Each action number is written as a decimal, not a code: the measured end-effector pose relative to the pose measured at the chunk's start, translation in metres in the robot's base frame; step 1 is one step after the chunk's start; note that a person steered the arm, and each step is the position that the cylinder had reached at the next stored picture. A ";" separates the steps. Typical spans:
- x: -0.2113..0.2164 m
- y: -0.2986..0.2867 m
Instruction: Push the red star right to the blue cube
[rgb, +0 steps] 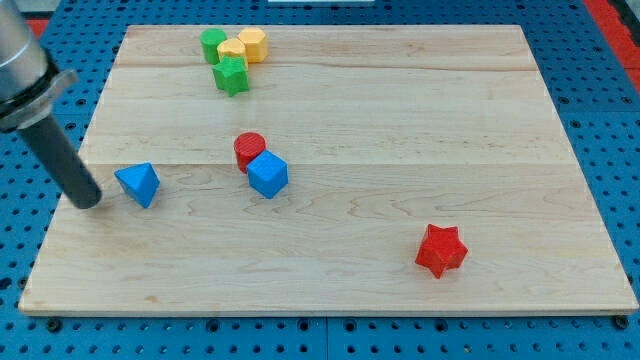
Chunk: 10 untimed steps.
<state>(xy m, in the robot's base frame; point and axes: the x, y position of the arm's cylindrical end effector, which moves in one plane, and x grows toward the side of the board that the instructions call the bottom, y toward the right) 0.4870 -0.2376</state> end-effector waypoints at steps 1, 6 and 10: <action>-0.010 0.056; 0.131 0.303; 0.025 0.238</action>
<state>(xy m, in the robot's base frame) 0.5116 0.0007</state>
